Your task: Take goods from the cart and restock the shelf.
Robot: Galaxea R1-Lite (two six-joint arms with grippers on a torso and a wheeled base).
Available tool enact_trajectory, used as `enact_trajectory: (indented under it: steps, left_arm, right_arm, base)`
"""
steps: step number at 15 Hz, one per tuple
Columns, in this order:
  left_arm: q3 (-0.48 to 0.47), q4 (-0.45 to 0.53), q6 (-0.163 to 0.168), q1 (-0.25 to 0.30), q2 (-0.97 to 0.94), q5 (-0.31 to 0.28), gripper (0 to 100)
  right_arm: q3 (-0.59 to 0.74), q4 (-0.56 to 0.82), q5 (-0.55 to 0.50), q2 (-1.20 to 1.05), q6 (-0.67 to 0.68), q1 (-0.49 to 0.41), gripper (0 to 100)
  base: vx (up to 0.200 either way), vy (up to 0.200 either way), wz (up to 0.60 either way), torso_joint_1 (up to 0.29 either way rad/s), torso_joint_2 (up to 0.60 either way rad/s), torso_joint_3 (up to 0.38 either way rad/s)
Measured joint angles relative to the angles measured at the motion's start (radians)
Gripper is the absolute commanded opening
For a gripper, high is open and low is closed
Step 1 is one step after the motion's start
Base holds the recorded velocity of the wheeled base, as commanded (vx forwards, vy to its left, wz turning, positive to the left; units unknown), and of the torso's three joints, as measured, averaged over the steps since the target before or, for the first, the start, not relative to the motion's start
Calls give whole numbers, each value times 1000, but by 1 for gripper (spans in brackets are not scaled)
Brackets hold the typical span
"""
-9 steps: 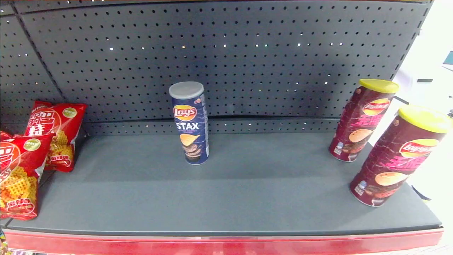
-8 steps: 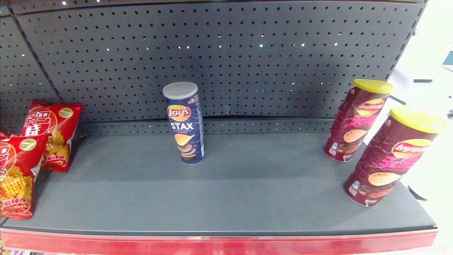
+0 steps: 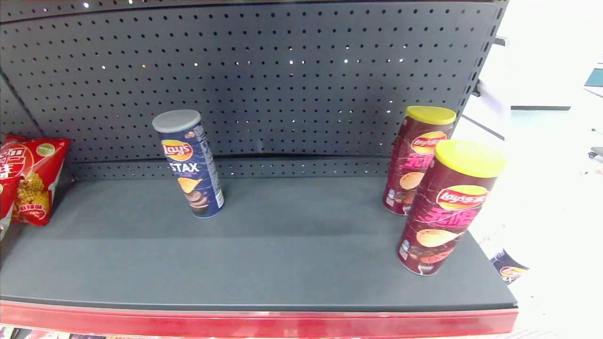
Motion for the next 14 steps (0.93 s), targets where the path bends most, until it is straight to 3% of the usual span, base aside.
enact_trajectory:
  steps: [14]
  left_arm:
    - [-1, 0, -3, 0, 0, 0, 100]
  right_arm:
    - [0, 0, 0, 0, 2, 0, 100]
  base:
    - [0, -200, 0, 2, 3, 0]
